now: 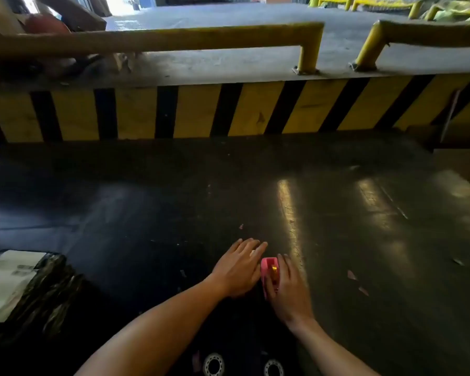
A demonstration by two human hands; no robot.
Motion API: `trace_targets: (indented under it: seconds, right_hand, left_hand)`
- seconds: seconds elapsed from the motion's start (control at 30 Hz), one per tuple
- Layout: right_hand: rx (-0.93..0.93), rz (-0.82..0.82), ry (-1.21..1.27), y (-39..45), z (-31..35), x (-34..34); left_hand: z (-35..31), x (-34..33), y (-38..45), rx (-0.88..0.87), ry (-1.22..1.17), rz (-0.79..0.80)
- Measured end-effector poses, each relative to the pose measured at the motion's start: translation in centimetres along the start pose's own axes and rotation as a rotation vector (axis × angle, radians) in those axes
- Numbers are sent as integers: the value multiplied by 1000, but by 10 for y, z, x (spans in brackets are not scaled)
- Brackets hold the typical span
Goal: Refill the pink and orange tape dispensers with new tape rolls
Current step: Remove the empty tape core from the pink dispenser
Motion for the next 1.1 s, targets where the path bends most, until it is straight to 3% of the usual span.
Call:
trace_targets:
  seconds: [0.27, 0.67, 1.1]
  right_hand:
    - [-91, 95, 95, -4, -24, -14]
    - [-8, 252, 170, -3, -47, -13]
    - [297, 354, 87, -23, -59, 7]
  left_hand:
    - [-13, -23, 19, -64, -84, 162]
    - [-19, -34, 9, -1, 17, 284]
    - [-52, -31, -57, -15, 54, 96]
Point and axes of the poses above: each hand's wrist, its own y-axis towards the middle knuckle, its own x-axis out of the back of the hand, z = x × y, the point moved 2 cm from there along y, towards the middle knuckle, and after that the axes turned 1 degree about y, right-handed, at the moved point
